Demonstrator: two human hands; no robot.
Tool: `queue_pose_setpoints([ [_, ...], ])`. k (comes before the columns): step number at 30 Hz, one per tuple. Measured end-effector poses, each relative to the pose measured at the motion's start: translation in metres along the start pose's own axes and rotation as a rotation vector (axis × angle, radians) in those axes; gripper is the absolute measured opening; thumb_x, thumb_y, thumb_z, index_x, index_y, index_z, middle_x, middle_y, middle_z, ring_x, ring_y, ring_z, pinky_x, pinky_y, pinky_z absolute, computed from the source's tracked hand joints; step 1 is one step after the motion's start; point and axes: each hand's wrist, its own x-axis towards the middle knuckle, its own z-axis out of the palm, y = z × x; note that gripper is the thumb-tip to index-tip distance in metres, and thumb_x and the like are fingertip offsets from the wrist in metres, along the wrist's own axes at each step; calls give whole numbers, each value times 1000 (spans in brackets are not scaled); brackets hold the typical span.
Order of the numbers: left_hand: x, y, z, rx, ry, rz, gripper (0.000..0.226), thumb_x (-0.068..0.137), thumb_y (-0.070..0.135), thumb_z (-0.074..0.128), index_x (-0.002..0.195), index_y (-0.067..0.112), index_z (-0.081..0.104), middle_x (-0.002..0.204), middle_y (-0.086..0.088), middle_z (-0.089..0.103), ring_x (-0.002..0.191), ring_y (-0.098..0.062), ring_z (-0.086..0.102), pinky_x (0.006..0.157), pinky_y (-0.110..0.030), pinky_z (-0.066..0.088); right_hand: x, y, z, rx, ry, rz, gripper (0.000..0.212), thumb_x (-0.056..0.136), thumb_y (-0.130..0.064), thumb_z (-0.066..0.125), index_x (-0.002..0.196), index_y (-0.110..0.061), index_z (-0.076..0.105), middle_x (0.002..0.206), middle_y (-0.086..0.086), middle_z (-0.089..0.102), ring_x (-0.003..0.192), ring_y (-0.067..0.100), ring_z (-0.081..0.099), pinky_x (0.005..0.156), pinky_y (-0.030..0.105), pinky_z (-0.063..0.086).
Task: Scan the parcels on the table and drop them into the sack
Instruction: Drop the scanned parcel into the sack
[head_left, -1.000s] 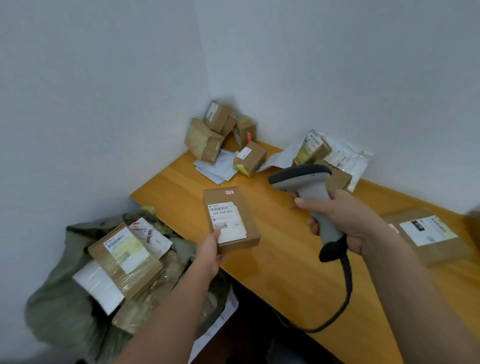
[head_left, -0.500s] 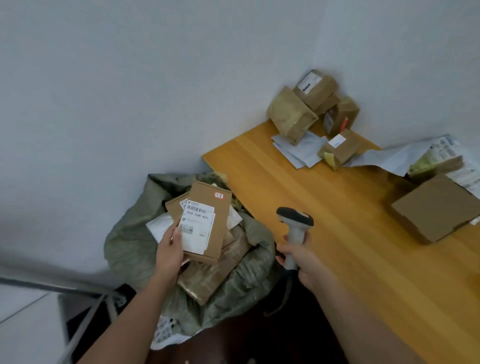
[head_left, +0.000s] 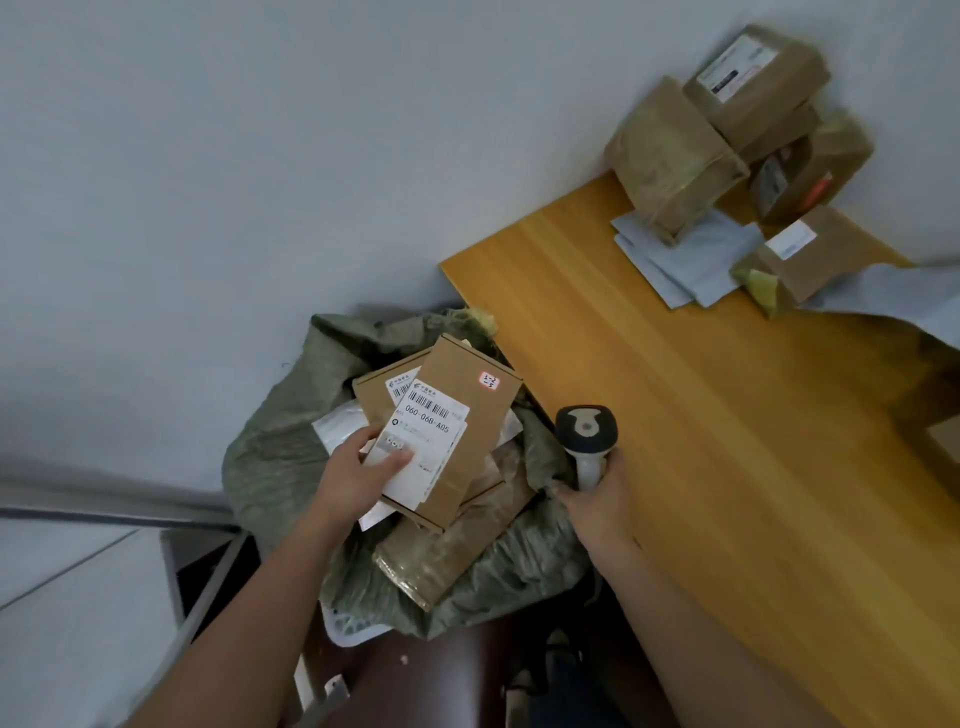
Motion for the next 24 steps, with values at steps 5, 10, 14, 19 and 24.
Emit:
queue_pose_setpoints([
  [5, 12, 11, -4, 77, -8, -43, 46, 85, 17, 74, 127, 11, 56, 112, -9, 68, 94, -22, 67, 80, -39, 58, 1, -13, -12, 260, -19, 165, 60, 87, -12, 71, 136, -26, 39, 124, 4, 54, 108, 27, 56, 97, 46, 47],
  [10, 25, 13, -16, 109, -60, -72, 50, 83, 18, 76, 130, 11, 58, 111, -10, 68, 96, -25, 68, 82, -42, 58, -21, -25, -42, 451, -154, 211, 79, 92, -17, 66, 153, -37, 19, 134, -5, 43, 117, 25, 51, 102, 48, 45],
  [14, 32, 19, -24, 170, -150, -64, 48, 84, 15, 76, 129, 16, 59, 102, -2, 66, 86, -17, 66, 63, -24, 56, -16, -42, -48, 414, -150, 252, 80, 91, -13, 67, 152, -36, 19, 137, -1, 45, 114, 27, 52, 98, 50, 48],
  [19, 40, 25, -36, 345, -324, 30, 52, 85, 12, 74, 133, 21, 56, 118, -2, 64, 90, -6, 61, 66, -17, 51, -14, -57, -56, 408, -266, 454, 82, 84, -2, 72, 149, -25, 27, 124, 17, 54, 101, 35, 60, 75, 46, 53],
  [24, 37, 28, -42, 575, -418, 195, 58, 80, 17, 80, 134, 12, 58, 130, -6, 63, 114, -19, 60, 97, -32, 50, -49, -47, -33, 503, -210, 455, 86, 78, 4, 74, 147, -24, 31, 120, 20, 58, 99, 38, 63, 72, 46, 55],
])
